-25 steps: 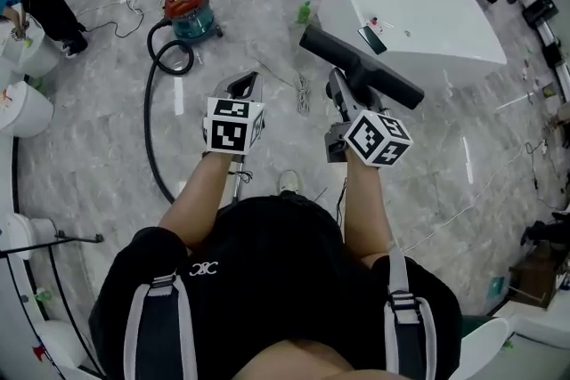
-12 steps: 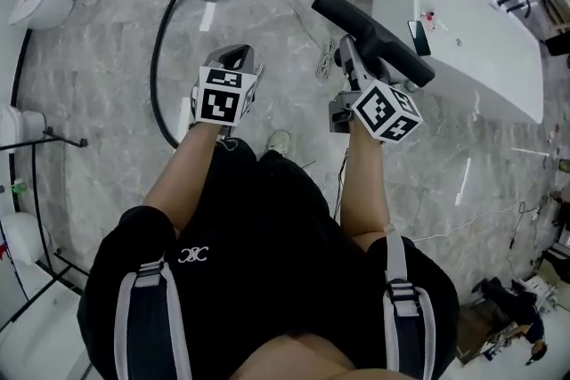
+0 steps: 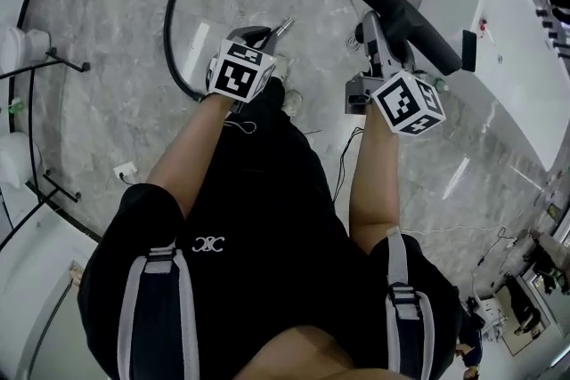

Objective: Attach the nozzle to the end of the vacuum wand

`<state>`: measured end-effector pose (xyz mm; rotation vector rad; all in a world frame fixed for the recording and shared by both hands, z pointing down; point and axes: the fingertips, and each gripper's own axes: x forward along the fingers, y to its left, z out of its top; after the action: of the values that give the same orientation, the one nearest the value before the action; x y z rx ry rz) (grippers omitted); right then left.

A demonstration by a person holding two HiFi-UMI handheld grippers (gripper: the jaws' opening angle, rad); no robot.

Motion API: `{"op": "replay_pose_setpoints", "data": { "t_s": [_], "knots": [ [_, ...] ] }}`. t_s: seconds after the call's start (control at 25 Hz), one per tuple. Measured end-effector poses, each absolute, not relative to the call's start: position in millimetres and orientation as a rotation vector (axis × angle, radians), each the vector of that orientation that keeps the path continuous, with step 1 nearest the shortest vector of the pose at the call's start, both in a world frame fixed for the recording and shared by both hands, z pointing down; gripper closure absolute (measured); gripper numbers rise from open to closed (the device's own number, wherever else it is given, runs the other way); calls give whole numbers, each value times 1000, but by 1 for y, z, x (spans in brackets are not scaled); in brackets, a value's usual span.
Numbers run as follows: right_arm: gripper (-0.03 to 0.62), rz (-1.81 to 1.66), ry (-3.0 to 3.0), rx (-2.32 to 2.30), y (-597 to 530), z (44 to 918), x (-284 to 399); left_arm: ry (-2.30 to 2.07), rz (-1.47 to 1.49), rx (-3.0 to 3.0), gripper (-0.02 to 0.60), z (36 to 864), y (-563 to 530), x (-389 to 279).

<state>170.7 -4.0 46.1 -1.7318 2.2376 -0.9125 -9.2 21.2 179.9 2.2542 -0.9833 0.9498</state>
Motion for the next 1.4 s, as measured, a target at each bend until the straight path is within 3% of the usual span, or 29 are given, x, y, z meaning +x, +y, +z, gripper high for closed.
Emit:
{"op": "replay_pose_setpoints", "data": {
  "t_s": [0.28, 0.6, 0.84, 1.08, 1.4],
  "knots": [
    [419, -1081, 2297, -1675, -72, 196, 163, -884, 1041, 2180, 563, 372, -34, 6],
    [420, -1266, 2348, -1628, -133, 433, 144, -765, 1218, 2028, 431, 656, -66, -4],
    [419, -1379, 2388, -1564, -146, 583, 125, -765, 1301, 1882, 425, 837, -67, -21],
    [419, -1426, 2370, -1541, -147, 668, 122, -619, 1543, 1876, 425, 958, -56, -22],
    [419, -1419, 2361, -1552, -158, 719, 140, -607, 1607, 1825, 420, 1035, -50, -25]
  ]
}}
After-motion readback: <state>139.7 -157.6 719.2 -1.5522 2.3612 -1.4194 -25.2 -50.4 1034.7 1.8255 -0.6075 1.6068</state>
